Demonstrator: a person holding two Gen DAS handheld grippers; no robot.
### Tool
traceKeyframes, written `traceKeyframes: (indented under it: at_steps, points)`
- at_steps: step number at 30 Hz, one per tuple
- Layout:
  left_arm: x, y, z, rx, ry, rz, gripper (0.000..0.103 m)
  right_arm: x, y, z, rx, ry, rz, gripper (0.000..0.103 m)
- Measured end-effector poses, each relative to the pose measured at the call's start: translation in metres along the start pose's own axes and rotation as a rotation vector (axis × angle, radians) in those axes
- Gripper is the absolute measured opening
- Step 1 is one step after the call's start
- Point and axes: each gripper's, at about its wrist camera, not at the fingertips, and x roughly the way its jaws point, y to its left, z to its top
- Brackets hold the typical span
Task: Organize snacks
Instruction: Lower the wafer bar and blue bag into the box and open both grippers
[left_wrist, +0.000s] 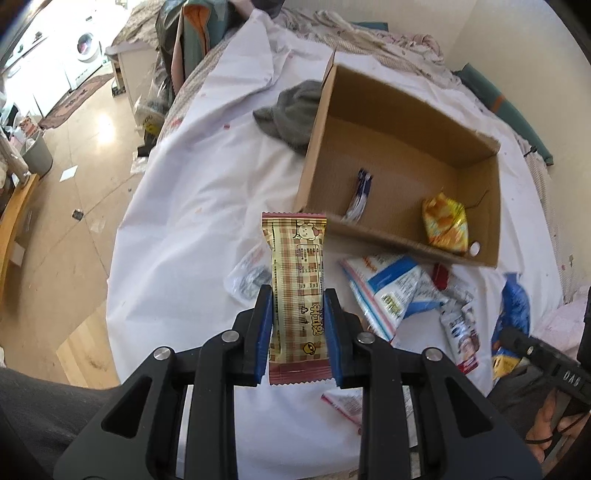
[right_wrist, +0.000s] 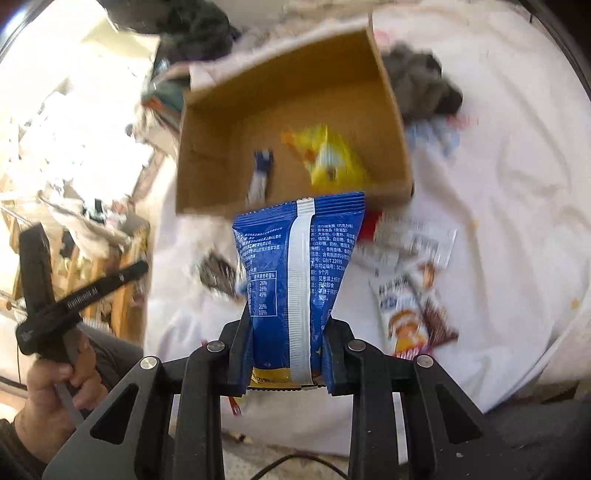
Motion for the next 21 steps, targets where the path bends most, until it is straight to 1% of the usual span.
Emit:
traceKeyframes:
  at_steps: [3, 8, 10, 11, 15, 21]
  points:
    - [-0.006, -0.008, 0.008, 0.023, -0.031, 0.000, 0.022, -0.005, -0.003, 0.021, 0.016, -0.066, 0.014, 0.030]
    - [-0.002, -0.022, 0.020, 0.051, -0.025, -0.016, 0.023, 0.003, 0.001, 0.063, -0.024, -0.123, -0.056, 0.030]
    - [0.002, -0.029, 0.029, 0.065, -0.025, -0.012, 0.023, 0.012, 0.007, 0.075, -0.073, -0.140, -0.134, 0.030]
    - [0.003, -0.033, 0.035, 0.075, -0.030, -0.009, 0.023, 0.018, 0.010, 0.083, -0.121, -0.144, -0.193, 0.030]
    - [0.008, -0.048, 0.056, 0.117, -0.061, -0.003, 0.023, 0.044, 0.013, 0.098, -0.192, -0.120, -0.286, 0.030]
    - [0.028, -0.064, 0.087, 0.139, -0.080, -0.010, 0.023, 0.079, 0.014, 0.103, -0.274, -0.076, -0.408, 0.030]
